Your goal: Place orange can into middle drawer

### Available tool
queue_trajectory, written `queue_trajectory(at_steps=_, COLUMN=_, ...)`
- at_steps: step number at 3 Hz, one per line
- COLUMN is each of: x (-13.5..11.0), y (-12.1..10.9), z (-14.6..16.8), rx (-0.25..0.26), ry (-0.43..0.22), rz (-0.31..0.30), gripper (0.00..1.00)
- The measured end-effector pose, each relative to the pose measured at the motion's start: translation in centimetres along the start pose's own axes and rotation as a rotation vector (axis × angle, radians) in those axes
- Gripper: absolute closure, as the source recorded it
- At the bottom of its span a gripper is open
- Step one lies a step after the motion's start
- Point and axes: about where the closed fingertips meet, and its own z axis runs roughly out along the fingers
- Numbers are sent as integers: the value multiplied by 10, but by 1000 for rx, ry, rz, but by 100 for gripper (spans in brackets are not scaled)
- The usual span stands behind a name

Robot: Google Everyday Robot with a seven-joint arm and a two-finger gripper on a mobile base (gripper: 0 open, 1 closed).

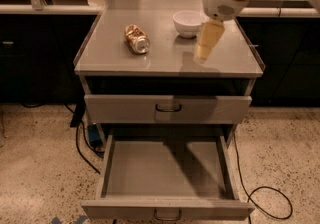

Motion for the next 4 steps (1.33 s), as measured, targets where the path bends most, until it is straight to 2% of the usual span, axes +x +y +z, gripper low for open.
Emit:
queue_trajectory(at_steps=1, x=-19, y=-49, z=46, rx=90, ry=13, rz=138, gripper=0)
queue_trajectory(at_steps=2, x=-21, y=-49, z=49, rx=88, ry=7, rz=212, gripper=0)
queue_trajectory(at_steps=3, x=-21, y=-48, z=49, rx=86, ry=8, rz=205, gripper=0)
queue_trajectory(at_steps=4, x=-27, y=-58, z=64, rx=86, ry=-11, rz=196, gripper=0)
